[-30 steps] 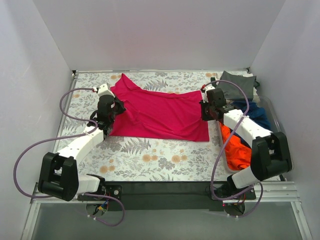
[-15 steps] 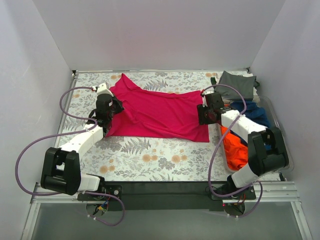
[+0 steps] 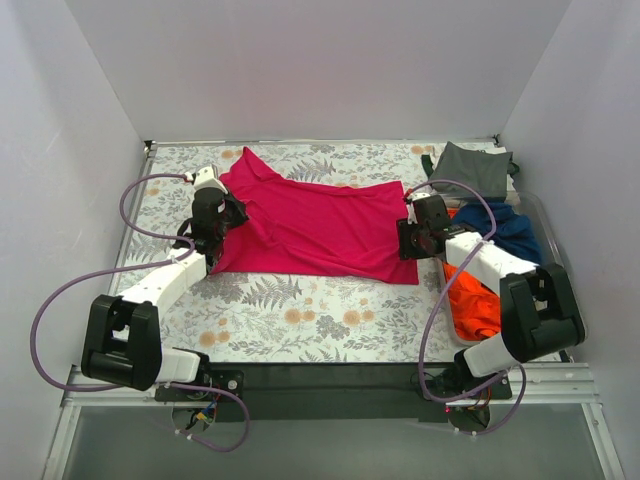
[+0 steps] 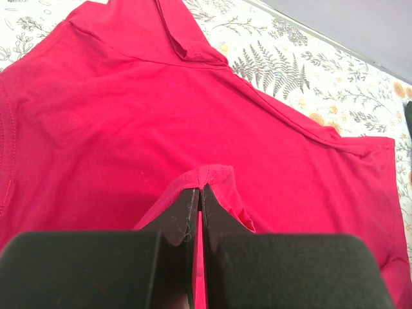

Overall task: Fold and stack the t-shirts
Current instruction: Fold the tshirt

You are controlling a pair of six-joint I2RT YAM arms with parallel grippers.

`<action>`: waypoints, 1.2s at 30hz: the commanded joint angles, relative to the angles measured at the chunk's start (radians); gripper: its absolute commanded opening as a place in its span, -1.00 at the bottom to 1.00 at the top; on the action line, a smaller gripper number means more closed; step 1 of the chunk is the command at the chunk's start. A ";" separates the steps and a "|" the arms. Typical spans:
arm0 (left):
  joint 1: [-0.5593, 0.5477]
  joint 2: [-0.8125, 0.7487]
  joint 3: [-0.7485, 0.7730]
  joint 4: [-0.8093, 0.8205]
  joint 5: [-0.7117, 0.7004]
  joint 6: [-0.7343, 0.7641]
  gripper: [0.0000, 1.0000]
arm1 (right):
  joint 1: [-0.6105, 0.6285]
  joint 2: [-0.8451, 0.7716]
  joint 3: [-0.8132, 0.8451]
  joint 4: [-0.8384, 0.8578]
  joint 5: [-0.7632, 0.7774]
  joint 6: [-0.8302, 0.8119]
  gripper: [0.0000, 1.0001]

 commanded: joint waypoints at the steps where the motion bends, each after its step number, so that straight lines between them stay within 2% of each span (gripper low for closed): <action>1: 0.004 -0.045 -0.009 0.014 -0.005 0.010 -1.00 | -0.003 0.043 0.008 0.056 -0.002 0.020 -0.23; 11: 0.004 -0.062 -0.015 0.013 -0.011 0.012 -1.00 | -0.003 0.109 0.014 0.066 0.050 0.030 -0.43; 15: 0.004 -0.059 -0.013 0.011 -0.008 0.013 -1.00 | -0.003 0.100 0.010 0.064 0.055 0.030 -0.75; 19: 0.005 -0.056 -0.010 0.008 -0.010 0.013 -1.00 | -0.003 0.066 0.005 0.053 0.054 0.030 -0.97; 28: 0.005 -0.067 -0.013 0.005 -0.011 0.013 -1.00 | -0.001 -0.011 -0.009 0.024 0.031 0.023 -0.97; 36: 0.004 -0.085 -0.012 -0.012 -0.014 0.015 -1.00 | 0.007 -0.161 -0.035 -0.057 0.015 0.007 -0.97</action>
